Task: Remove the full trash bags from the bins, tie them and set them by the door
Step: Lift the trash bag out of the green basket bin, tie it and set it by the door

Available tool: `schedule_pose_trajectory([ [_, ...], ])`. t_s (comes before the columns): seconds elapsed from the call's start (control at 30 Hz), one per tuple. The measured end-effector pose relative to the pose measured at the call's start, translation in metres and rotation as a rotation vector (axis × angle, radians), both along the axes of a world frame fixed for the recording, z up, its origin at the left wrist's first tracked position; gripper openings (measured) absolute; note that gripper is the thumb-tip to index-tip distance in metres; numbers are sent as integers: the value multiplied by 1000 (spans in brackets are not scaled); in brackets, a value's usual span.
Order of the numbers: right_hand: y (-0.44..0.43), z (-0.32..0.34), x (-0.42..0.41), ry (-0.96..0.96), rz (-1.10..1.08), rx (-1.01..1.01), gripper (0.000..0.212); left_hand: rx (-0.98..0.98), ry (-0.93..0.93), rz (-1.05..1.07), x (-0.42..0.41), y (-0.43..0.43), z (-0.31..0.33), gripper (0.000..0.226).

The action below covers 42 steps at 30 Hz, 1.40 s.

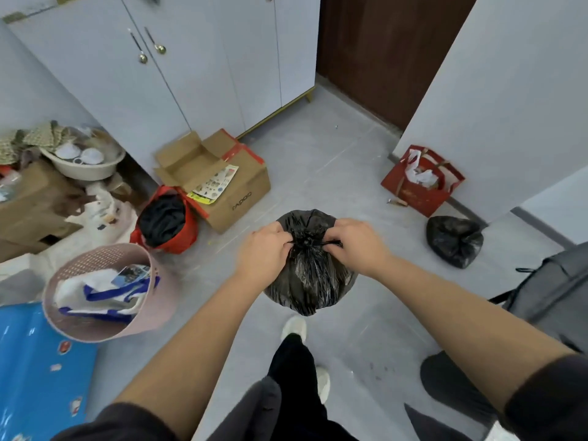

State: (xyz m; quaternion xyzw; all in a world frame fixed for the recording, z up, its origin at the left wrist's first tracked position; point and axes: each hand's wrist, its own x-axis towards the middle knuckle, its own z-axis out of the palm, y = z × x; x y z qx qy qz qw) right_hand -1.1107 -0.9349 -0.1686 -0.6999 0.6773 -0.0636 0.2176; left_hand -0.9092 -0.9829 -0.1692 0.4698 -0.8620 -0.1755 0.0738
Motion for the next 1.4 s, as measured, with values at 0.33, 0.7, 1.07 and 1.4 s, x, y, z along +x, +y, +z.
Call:
schedule_pose_trajectory([
  [0.33, -115, -40, -171, -3, -201, 83, 18, 110, -67, -209, -185, -150, -45, 22],
  [0.7, -171, -114, -372, -13, -364, 178, 18, 183, -194, -388, -409, -234, -104, 25],
  [1.07, -195, -316, -518, -5, -535, 316, 23, 472, -297, -359, -577, -265, -313, 17],
  [1.4, -200, -526, -571, 69, -711, 263, 23, 559, -326, -385, -654, -264, -531, 24],
])
